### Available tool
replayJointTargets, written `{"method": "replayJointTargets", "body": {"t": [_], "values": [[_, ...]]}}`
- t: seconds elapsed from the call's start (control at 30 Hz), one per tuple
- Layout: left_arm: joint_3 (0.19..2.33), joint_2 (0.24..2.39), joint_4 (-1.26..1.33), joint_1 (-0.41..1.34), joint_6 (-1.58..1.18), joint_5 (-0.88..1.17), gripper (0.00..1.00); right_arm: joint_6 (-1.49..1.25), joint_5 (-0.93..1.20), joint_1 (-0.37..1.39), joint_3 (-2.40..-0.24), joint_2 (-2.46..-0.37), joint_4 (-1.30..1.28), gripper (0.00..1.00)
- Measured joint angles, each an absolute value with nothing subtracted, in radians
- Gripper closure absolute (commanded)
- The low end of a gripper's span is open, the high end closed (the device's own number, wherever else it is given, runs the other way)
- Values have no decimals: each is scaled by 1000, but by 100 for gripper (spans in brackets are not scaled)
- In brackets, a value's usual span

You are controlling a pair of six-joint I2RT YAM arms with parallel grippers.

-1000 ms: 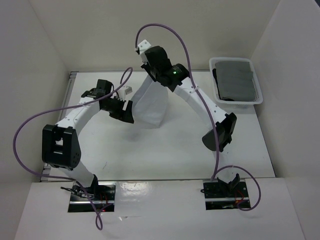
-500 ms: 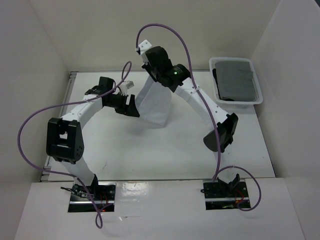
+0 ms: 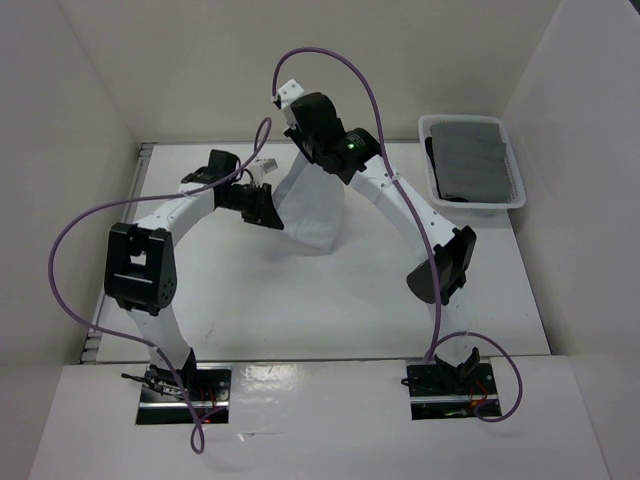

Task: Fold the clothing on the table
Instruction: Flatten the skirt out

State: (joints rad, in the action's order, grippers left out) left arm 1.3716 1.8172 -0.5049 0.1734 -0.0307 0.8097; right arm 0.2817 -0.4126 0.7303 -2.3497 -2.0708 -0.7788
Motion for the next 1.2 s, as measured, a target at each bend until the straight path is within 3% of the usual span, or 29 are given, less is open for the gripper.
{"method": "replayJointTargets", "body": {"t": [0.1, 0.27, 0.37, 0.4, 0.47, 0.5, 0.6, 0.9, 1.2], "values": [[1407, 1835, -524, 173, -27, 816, 100, 282, -417, 730, -2350, -2071, -778, 100], [1510, 1860, -588, 173, 8, 812, 100, 286, -427, 728, -2349, -2071, -778, 96], [1592, 1860, -642, 173, 36, 804, 100, 285, -435, 716, -2349, -2071, -776, 73], [1627, 1860, -659, 172, 49, 799, 100, 284, -439, 709, -2348, -2071, -775, 59], [1703, 1859, -697, 168, 67, 789, 100, 277, -452, 686, -2347, -2071, -770, 44], [1742, 1859, -714, 165, 79, 783, 100, 276, -457, 670, -2347, -2070, -768, 30], [1840, 1856, -769, 152, 119, 757, 100, 264, -469, 608, -2344, -2070, -764, 17], [2054, 1867, -973, 152, 247, 636, 100, 233, -395, 490, -2308, -2041, -771, 6], [2347, 1944, -1148, 156, 320, 557, 100, 274, -165, 500, -2027, -1912, -752, 2]]}}
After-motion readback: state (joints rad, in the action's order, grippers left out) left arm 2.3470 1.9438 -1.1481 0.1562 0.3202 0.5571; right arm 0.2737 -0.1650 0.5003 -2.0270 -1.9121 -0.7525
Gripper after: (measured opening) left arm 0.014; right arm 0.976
